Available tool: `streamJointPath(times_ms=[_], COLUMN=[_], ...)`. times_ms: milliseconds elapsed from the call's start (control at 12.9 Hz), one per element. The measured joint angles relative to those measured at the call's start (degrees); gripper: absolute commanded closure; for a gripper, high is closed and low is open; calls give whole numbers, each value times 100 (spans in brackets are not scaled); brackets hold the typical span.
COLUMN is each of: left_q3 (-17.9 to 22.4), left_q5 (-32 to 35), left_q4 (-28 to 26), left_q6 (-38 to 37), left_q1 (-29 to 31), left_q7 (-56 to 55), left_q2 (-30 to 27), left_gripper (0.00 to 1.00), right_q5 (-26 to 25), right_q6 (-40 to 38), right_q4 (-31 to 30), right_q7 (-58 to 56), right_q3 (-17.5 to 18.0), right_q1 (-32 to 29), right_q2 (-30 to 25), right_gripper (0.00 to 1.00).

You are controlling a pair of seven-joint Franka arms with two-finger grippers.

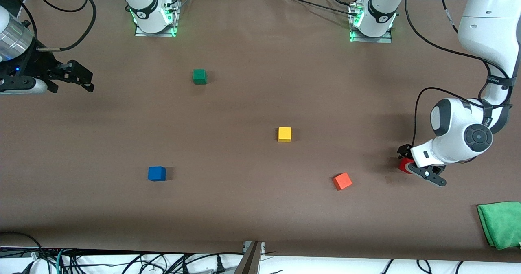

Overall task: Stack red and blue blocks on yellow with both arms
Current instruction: 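Reach the left gripper down to the red cube and grasp it, then carry the red cube to the yellow cube while the right gripper reaches the blue cube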

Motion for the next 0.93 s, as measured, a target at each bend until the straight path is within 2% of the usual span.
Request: streamJointPath(times_ms=[78, 155, 233, 310, 388, 620, 775, 930], left_q3=[4, 5, 5, 6, 2, -120, -465, -999], left_q5=[0, 1, 1, 1, 1, 1, -1, -1], left_q4=[-26, -40, -43, -43, -41, 85, 283, 497], left_q6=[141, 241, 301, 315, 315, 108, -383, -1009], left_q1=[35, 85, 135, 168, 178, 155, 137, 55], left_q7=[3, 8, 18, 32, 38, 6, -328, -1070], left_q2=[64, 134, 188, 214, 219, 172, 35, -149], left_gripper=[0, 32, 70, 96, 100, 100, 100, 100], right_q5=[0, 0, 0, 0, 0, 0, 16, 28], right_q6=[0, 0, 1, 1, 2, 18, 96, 522], right_q4=[0, 0, 0, 0, 0, 1, 2, -2], right_q7=[0, 1, 1, 1, -4, -8, -11, -15], right_q3=[0, 0, 0, 0, 0, 3, 14, 64], right_q1=[0, -1, -1, -1, -1, 0, 1, 31], right_q2=[2, 9, 19, 29, 38, 50, 72, 273], right_gripper=[0, 0, 0, 0, 0, 0, 0, 0])
